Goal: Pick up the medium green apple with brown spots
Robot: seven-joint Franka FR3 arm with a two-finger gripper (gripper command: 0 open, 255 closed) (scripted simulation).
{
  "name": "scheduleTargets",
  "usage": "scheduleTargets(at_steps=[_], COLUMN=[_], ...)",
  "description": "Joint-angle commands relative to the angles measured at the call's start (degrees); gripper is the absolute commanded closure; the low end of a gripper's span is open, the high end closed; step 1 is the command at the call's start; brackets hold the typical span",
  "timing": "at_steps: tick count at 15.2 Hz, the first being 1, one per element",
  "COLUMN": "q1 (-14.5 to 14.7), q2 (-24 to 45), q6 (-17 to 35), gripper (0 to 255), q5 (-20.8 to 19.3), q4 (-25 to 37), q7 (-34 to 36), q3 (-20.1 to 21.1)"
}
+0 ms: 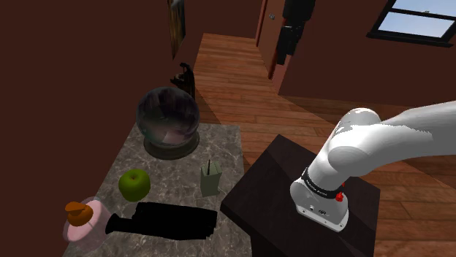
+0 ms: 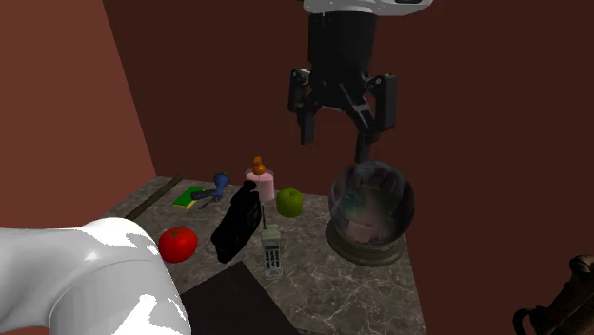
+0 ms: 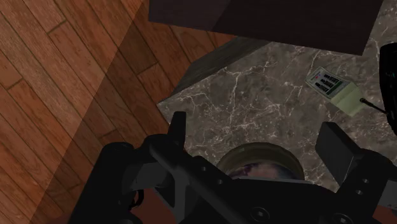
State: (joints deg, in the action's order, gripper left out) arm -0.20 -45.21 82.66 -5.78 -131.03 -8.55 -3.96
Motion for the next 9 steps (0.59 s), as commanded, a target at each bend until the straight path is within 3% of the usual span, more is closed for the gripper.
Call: scheduleTargets(at_steps=[1,9], q1=[0.00,-0.40], q2=[0.00,-4.19], q6=[0.00,6.76], gripper=[0,0], q5=[0.00,8.54], q4=[0.00,-10.22], q7=[0.00,19.90], q3=[0.00,11.79])
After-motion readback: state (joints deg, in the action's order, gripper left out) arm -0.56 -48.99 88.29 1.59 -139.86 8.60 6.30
